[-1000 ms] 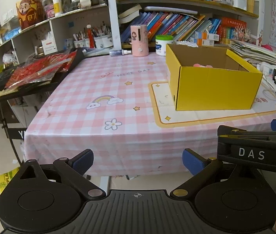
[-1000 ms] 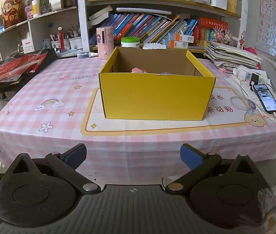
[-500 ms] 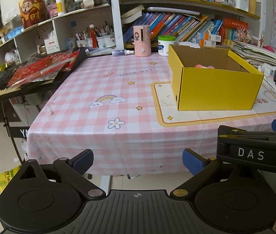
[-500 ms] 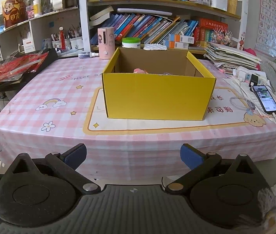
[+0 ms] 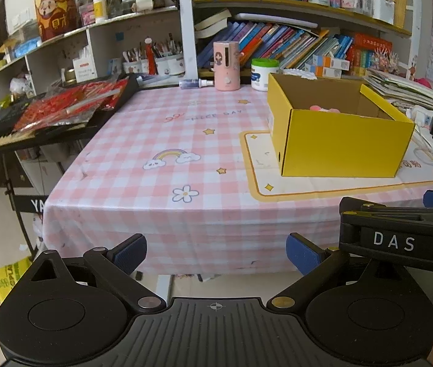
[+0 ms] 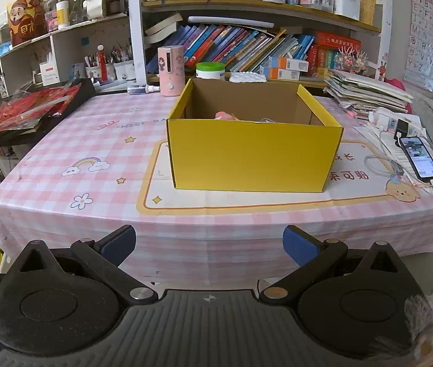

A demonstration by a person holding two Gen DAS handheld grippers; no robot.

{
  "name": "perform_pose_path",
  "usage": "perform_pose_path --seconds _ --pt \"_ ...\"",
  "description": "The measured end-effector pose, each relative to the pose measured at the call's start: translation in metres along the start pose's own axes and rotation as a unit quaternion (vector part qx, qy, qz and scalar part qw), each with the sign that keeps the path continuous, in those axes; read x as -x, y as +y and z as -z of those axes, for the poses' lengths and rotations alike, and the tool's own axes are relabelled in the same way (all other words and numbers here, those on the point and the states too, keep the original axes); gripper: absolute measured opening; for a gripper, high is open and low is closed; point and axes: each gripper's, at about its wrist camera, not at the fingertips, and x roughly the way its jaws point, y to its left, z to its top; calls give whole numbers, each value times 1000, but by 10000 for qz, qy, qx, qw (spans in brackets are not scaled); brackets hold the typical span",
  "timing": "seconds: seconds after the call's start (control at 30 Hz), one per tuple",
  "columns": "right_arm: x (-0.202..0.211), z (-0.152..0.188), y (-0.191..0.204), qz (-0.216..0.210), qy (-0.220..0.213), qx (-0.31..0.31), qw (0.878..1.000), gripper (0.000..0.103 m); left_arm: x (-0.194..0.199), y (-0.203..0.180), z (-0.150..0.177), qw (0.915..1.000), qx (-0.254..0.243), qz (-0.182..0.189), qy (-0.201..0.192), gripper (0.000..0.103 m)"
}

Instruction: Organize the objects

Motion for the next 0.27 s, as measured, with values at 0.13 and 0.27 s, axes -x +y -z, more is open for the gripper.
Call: perform_pose_path --seconds 0.13,0.27 --pt "0 -1 0 -20 -4 -9 10000 103 -1 1 0 10000 23 19 10 99" --pt "0 0 0 -17 -1 -8 10000 103 -3 2 -2 10000 -21 18 25 99"
